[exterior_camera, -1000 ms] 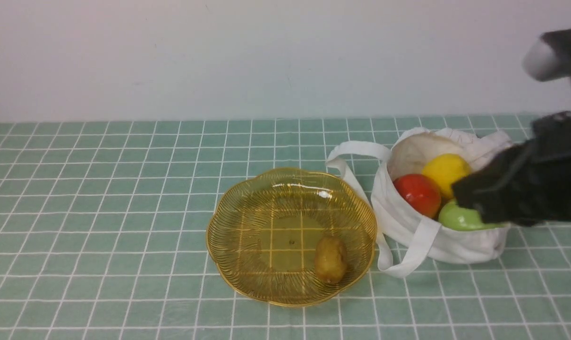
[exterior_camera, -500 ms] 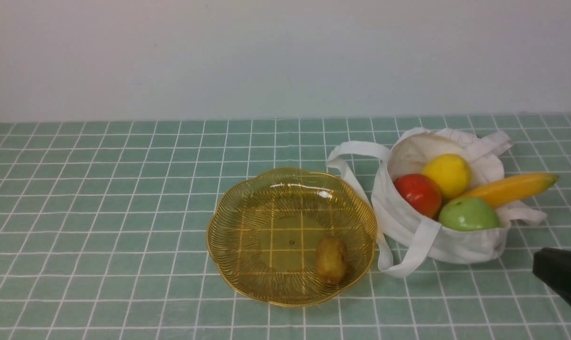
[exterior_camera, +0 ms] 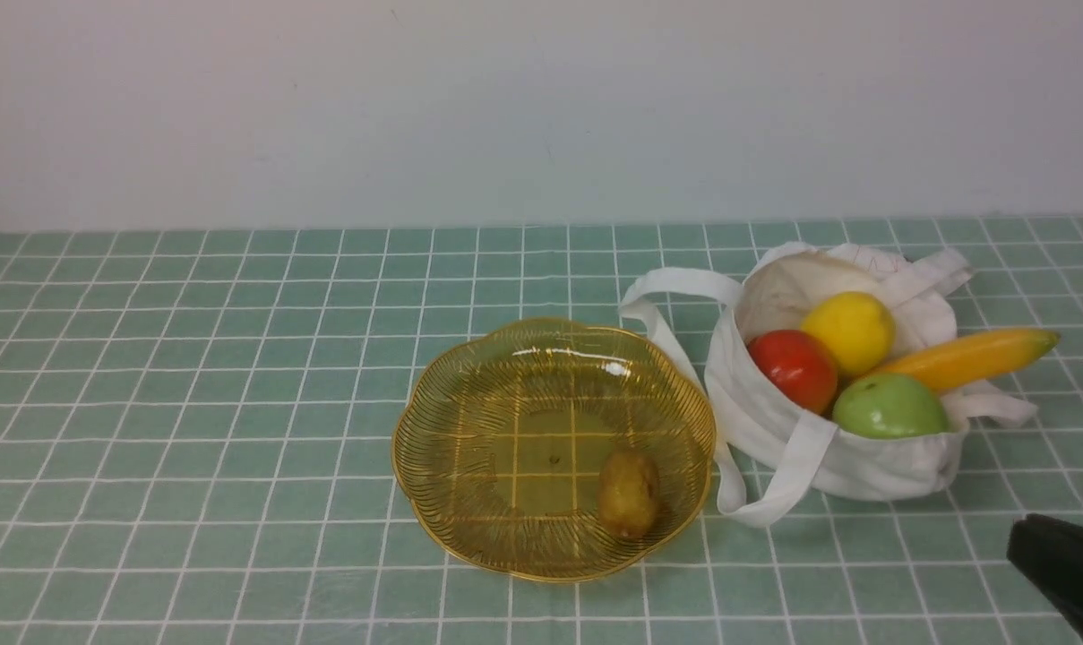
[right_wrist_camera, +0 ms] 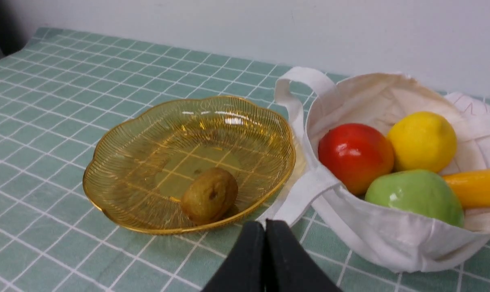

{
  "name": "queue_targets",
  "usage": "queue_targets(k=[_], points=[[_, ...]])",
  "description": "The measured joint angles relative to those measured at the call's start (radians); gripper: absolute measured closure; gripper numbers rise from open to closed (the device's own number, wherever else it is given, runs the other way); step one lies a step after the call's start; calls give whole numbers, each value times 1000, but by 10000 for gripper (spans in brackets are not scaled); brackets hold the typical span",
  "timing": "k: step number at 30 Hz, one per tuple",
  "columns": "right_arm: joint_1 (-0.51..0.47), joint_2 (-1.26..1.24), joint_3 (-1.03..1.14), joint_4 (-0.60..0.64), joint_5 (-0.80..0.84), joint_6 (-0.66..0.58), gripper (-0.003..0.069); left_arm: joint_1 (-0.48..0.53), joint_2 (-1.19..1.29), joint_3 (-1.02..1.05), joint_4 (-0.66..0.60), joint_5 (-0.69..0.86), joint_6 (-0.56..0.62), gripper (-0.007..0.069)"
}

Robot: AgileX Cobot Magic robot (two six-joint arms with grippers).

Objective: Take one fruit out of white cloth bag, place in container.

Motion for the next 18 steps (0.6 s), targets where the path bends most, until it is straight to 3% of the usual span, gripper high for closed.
queue_targets(k=[12,18], points=[[-9,-45,49,-17,4,71,673,0,0,0,0,0,0,632],[-169,-271,175,-102,-28,128,673,0,0,0,0,0,0,632]])
